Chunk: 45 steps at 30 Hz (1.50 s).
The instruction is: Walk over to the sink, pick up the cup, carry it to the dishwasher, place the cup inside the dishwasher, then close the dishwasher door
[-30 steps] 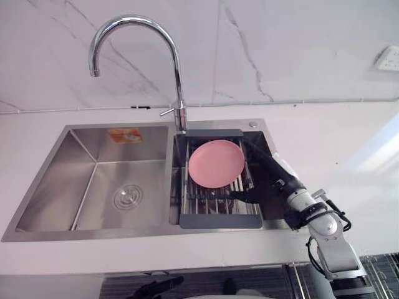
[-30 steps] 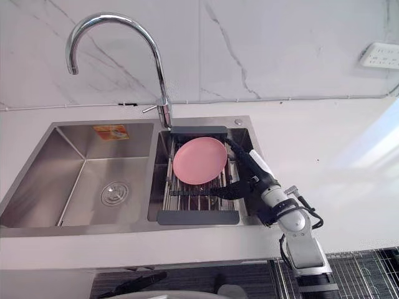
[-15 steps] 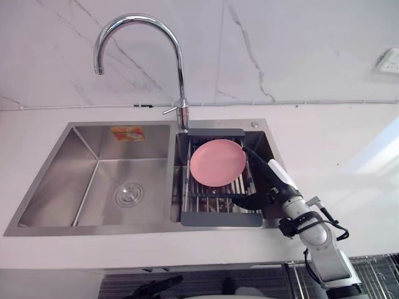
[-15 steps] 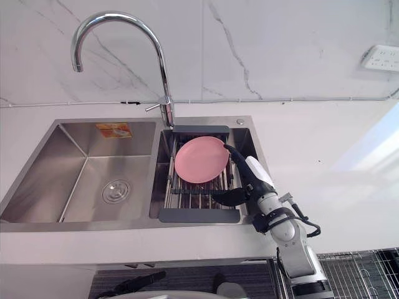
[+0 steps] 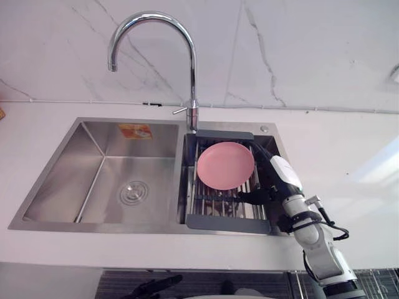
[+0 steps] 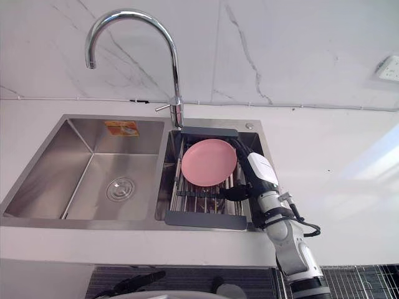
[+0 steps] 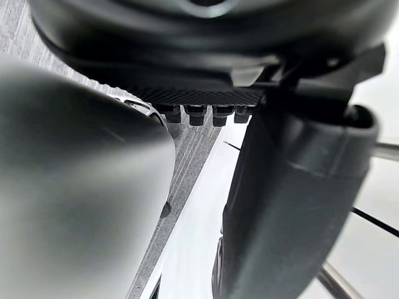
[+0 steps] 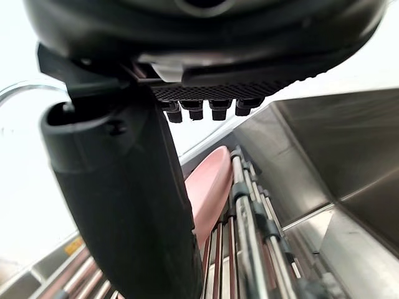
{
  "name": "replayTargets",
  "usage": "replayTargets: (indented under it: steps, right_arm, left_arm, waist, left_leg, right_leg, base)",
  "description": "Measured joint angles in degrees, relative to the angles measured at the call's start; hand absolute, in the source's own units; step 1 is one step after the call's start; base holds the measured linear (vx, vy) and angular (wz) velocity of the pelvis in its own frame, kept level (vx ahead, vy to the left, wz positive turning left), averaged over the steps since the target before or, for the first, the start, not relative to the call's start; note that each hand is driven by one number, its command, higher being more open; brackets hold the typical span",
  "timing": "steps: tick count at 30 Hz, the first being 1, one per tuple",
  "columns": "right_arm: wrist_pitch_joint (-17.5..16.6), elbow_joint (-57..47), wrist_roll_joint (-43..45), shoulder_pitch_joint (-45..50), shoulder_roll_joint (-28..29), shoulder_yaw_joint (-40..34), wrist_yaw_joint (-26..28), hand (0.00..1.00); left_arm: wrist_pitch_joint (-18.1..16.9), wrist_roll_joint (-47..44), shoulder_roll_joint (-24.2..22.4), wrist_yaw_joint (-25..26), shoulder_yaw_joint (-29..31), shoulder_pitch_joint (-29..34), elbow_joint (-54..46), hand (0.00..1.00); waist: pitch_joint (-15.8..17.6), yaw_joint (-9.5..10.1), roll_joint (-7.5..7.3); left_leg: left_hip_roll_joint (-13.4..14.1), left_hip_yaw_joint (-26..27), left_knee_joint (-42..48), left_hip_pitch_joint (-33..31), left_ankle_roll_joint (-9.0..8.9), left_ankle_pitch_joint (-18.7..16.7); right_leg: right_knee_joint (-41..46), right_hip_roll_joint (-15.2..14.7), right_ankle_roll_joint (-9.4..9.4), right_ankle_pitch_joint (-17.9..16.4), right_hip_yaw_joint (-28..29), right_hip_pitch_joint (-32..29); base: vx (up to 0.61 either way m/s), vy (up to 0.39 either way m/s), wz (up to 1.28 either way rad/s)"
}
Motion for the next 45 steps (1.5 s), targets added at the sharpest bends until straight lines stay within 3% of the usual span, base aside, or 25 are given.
replayTargets:
  steps: [16, 21, 36, 37, 45]
  right_arm:
    - [1.6, 12.4, -5.5, -6.9, -0.3, 1.7, -4.8, 1.0]
    - [1.8, 14.9, -7.1, -8.8, -0.5, 1.7, -7.9, 1.0]
    - [-0.1, 19.5, -11.8, -10.1, -0.7, 1.8, -18.3, 1.0]
    - [-0.3, 19.5, -12.0, -10.2, -0.7, 1.8, -18.6, 0.0]
    - [-3.4, 23.5, -17.1, -12.2, -2.5, 4.1, -22.9, 0.0]
  left_arm:
    - [0.9, 1.2, 0.4, -0.8, 0.0, 0.1, -1.7, 1.0]
    - [1.0, 2.2, 0.4, -1.2, 0.0, 0.1, -2.7, 1.0]
    - [0.8, 3.5, 1.0, -3.3, 0.0, 2.6, -3.5, 1.0]
    - [0.8, 3.8, 1.1, -3.4, 0.0, 3.0, -3.5, 1.0]
    - [0.3, 4.6, 1.3, -3.6, 0.0, 4.0, -3.4, 1.0]
  waist:
    - [-0.3, 1.64, -0.55]
    - [-0.3, 2.73, -0.54]
    - [-0.3, 2.84, -0.51]
    - [-0.3, 2.85, -0.5]
    - [-0.3, 3.05, -0.47]
  left_leg:
    - [-2.2, -4.2, -2.9, -0.3, 1.37, 2.8]
    - [-2.3, -4.5, -2.9, -0.3, 1.37, 2.8]
    - [-3.0, -5.8, -3.0, -0.8, 1.95, 3.4]
    - [-3.0, -5.8, -3.1, -0.8, 1.95, 3.4]
    - [-3.1, -7.3, -3.9, -1.3, 1.91, 4.5]
  right_leg:
    - [0.1, -2.1, 0.07, -0.1, -4.1, 0.2]
    - [0.2, -2.3, 0.1, -0.1, -4.3, 0.2]
    - [1.0, -3.2, 0.43, -0.3, -5.4, 0.0]
    - [1.0, -3.2, 0.43, -0.3, -5.5, -0.1]
    - [1.0, -3.3, 0.41, -0.3, -7.0, -0.2]
  base:
    - [-0.05, 0.014, 0.14]
    - [0.0, 0.003, 0.01]
    - [-0.02, 0.013, 0.04]
    - [-0.01, 0.01, 0.04]
    - [-0.02, 0.01, 0.09]
